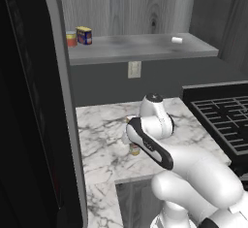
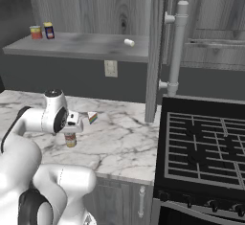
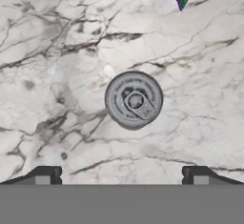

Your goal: Pick the cans from the counter and place them in their designated side in the cabinet.

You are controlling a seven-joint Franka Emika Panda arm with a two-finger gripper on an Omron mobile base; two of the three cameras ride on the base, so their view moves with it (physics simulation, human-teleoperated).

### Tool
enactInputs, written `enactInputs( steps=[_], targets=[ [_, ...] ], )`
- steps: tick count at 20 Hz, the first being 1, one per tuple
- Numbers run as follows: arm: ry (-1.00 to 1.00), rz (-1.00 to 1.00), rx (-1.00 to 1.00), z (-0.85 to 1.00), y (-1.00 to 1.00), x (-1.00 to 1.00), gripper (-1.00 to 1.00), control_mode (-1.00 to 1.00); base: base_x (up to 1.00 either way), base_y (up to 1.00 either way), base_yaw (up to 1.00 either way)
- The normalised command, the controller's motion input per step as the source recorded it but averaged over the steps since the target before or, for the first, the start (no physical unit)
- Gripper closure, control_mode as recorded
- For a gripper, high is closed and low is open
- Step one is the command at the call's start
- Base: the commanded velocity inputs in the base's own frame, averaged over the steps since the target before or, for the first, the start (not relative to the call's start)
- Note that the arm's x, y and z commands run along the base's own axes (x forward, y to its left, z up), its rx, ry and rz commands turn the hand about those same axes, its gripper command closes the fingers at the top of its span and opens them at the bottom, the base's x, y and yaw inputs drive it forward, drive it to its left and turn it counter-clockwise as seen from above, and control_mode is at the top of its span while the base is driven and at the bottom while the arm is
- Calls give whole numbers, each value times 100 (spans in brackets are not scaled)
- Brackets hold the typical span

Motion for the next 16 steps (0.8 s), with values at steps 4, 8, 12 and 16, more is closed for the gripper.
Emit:
enactInputs(
  steps=[4,8,12,16],
  targets=[
    [0,0,0,-12,0,13,-100,-100,0,0,0],
    [0,0,0,-11,0,12,-100,-100,0,0,0],
    [0,0,0,-12,2,15,-100,-100,0,0,0],
    [0,0,0,-11,6,17,-100,-100,0,0,0]
  ],
)
